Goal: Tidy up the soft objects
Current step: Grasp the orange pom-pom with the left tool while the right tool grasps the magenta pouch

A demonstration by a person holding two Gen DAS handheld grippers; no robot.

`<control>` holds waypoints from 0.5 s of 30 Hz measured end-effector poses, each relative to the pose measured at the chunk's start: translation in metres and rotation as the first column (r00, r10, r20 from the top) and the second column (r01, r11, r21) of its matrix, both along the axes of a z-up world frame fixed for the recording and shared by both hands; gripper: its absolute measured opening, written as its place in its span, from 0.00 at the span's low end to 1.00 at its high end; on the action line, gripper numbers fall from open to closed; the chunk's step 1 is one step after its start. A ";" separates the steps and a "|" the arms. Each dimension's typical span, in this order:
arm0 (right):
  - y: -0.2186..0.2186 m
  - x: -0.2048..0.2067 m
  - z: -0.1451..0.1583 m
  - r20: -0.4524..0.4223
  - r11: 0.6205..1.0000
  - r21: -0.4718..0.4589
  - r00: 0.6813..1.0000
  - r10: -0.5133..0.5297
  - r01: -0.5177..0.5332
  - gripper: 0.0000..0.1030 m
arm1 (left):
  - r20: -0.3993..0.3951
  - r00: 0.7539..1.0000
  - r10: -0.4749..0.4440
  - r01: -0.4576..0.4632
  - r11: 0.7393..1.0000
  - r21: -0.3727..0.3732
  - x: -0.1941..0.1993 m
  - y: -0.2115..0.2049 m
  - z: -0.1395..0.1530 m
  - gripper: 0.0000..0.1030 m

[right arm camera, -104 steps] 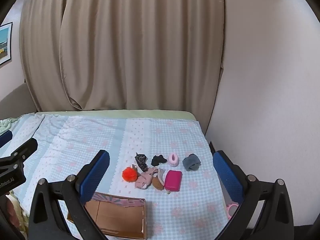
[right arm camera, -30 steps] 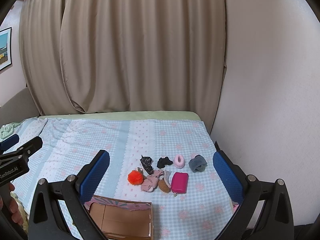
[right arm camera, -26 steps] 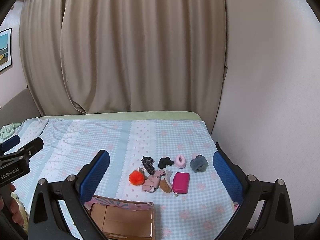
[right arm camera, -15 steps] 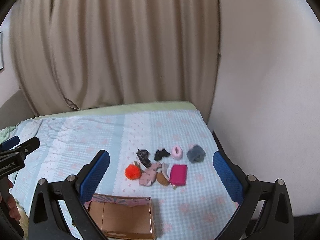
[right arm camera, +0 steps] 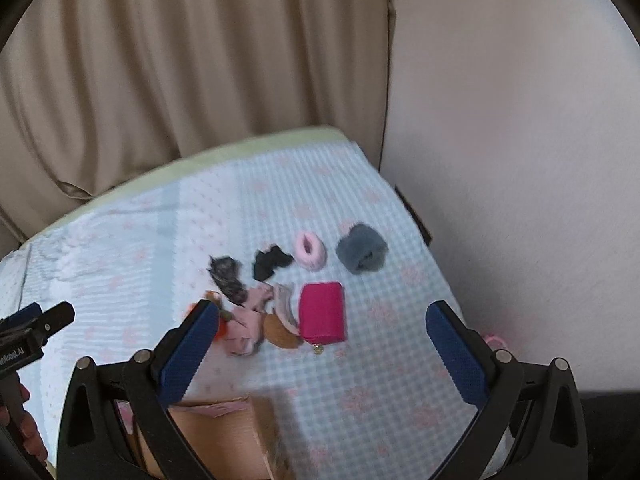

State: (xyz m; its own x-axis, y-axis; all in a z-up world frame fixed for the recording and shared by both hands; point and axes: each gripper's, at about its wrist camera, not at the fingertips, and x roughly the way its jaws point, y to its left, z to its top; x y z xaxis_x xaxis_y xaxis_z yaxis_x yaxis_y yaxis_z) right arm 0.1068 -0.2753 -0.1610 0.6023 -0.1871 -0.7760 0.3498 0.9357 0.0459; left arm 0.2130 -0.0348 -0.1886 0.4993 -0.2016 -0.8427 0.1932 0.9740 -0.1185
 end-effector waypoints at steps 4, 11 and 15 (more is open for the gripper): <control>-0.016 0.033 -0.045 -0.061 1.000 0.014 0.998 -0.005 0.006 1.00 | -0.093 0.996 -0.015 0.015 1.000 0.002 0.036 -0.019 -0.059 1.00; -0.039 0.082 -0.128 -0.189 0.997 0.077 0.982 0.001 0.014 1.00 | -0.259 0.966 0.020 -0.024 1.000 -0.010 0.086 -0.044 -0.152 0.99; -0.045 0.100 -0.167 -0.251 0.995 0.098 0.968 0.017 0.008 1.00 | -0.318 0.948 0.027 -0.031 0.999 -0.007 0.104 -0.055 -0.192 0.98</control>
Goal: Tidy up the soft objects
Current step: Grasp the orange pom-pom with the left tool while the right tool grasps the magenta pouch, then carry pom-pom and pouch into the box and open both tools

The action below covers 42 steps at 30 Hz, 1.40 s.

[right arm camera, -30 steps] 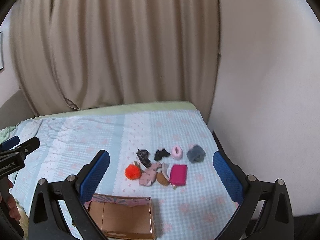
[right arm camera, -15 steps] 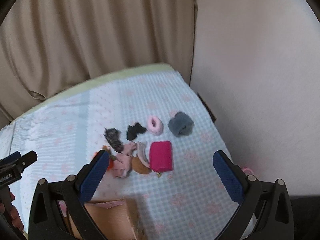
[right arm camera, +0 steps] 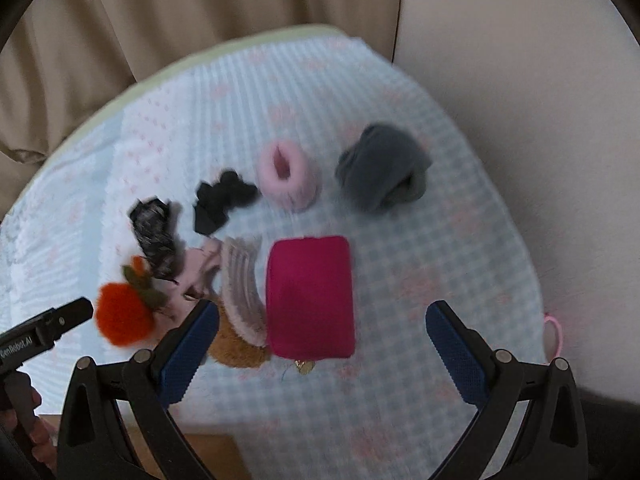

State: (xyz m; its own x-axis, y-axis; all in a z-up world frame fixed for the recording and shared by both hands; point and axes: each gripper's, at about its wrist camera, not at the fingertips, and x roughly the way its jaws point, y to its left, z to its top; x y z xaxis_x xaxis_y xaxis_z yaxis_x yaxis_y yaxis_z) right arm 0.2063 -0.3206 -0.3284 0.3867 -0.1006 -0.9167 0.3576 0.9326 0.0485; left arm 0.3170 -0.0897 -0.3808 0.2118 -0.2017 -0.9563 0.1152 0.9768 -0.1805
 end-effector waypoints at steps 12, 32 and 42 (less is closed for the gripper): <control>-0.006 0.033 -0.077 -0.110 0.999 0.049 0.994 0.015 -0.010 0.96 | -0.136 0.991 0.007 -0.005 1.000 0.013 0.031 -0.016 -0.082 0.78; -0.012 0.030 -0.077 -0.084 0.997 0.078 0.996 -0.009 0.015 0.45 | -0.107 0.994 -0.027 0.029 0.999 0.016 0.048 -0.023 -0.064 0.31; -0.017 0.023 -0.032 -0.008 0.996 0.088 0.999 -0.032 0.033 0.42 | -0.023 0.999 -0.023 0.023 1.000 -0.014 0.043 -0.010 -0.001 0.31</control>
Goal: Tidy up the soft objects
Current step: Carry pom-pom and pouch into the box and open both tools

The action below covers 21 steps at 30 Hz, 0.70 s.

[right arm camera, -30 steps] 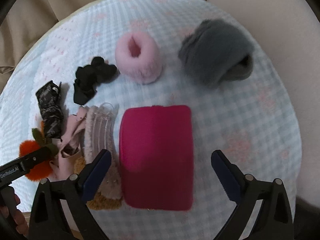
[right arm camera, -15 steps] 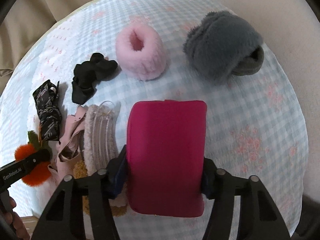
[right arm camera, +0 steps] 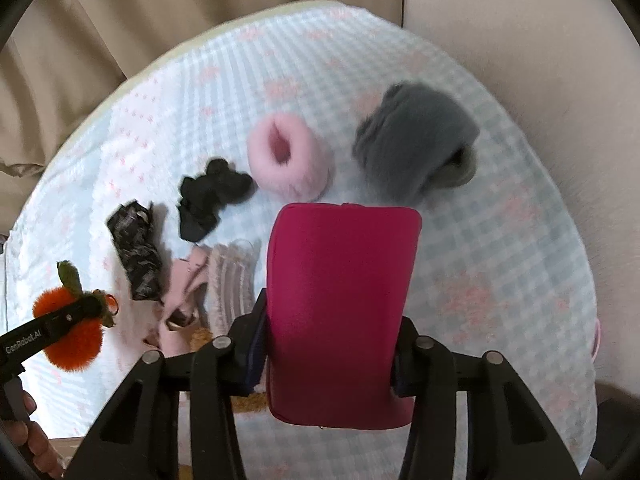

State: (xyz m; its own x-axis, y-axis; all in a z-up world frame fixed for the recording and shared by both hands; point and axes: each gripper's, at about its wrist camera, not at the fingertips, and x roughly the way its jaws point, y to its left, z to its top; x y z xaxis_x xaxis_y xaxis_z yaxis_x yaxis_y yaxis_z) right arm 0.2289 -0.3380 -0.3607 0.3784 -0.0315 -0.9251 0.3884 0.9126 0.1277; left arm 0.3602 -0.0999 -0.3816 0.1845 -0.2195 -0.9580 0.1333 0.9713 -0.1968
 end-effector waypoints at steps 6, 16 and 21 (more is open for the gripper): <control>0.011 -0.015 0.045 0.066 1.000 -0.018 0.998 0.015 -0.014 0.42 | 0.071 0.997 0.011 -0.008 0.999 -0.032 -0.026 0.014 0.051 0.31; 0.036 -0.063 0.147 0.166 0.998 -0.028 0.984 0.058 -0.054 0.42 | 0.208 0.977 0.055 -0.038 0.996 -0.084 -0.086 0.023 0.149 0.31; 0.061 -0.083 0.188 0.187 0.994 -0.017 0.976 0.110 -0.109 0.42 | 0.252 0.963 0.091 -0.068 0.993 -0.100 -0.125 0.046 0.196 0.31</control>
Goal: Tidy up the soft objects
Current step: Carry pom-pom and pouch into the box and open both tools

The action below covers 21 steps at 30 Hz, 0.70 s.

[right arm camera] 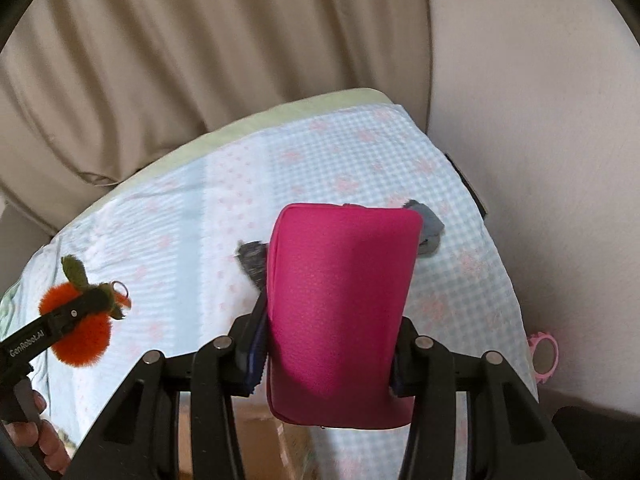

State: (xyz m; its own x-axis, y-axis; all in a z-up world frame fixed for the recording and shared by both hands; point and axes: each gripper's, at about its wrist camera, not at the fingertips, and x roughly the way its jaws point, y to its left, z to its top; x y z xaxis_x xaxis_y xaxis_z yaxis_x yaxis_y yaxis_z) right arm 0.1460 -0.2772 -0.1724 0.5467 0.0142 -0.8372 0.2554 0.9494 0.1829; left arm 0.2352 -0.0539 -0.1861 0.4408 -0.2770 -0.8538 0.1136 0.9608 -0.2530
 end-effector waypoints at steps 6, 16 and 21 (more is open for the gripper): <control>0.041 -0.028 0.024 0.011 0.995 0.008 0.995 0.100 -0.101 0.42 | 0.023 0.999 0.034 -0.034 0.999 0.004 -0.048 0.031 0.022 0.31; 0.122 -0.071 0.004 -0.054 0.978 0.082 0.979 0.195 -0.191 0.42 | -0.044 0.998 0.041 -0.038 0.998 0.056 -0.114 0.093 -0.003 0.31; 0.159 -0.081 -0.024 -0.124 0.976 0.113 0.971 0.202 -0.188 0.42 | -0.111 0.994 -0.007 0.015 0.997 0.072 -0.127 0.118 -0.036 0.31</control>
State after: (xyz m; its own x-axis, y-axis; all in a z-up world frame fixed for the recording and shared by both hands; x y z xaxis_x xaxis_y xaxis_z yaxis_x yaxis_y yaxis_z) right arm 0.0650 -0.1185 -0.1960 0.4079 0.1965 -0.8916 0.0957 0.9620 0.2558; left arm 0.1082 0.0640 -0.2219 0.3399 -0.2167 -0.9152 0.0994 0.9759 -0.1942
